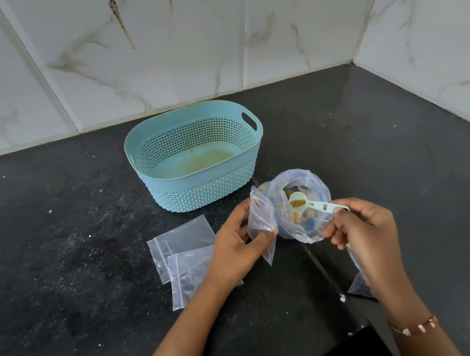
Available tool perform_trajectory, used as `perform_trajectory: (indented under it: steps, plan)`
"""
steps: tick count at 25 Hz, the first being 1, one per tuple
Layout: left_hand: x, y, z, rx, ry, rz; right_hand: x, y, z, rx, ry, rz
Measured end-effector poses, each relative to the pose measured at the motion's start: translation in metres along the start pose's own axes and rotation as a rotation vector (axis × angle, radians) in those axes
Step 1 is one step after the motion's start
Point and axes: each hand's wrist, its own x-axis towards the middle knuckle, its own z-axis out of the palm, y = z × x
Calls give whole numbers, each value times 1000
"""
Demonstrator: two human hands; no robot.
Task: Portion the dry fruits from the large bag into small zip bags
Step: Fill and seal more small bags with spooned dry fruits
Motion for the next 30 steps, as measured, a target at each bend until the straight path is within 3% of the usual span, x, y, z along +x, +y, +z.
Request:
perform_trajectory:
  steps: [2, 8, 12, 22, 30]
  plan:
    - [0, 1, 0, 9, 0, -2, 3, 2, 4, -58, 8, 2]
    - [-2, 4, 0, 18, -1, 5, 10, 8, 24, -673, 32, -374]
    - [-2, 7, 0, 35, -10, -6, 10, 2, 32, -856, -58, -375]
    - [6, 16, 1, -137, -79, -121, 18, -12, 30, -530, -184, -36]
    - [8, 19, 9, -137, -75, -49, 34, -15, 23, -216, -252, 366]
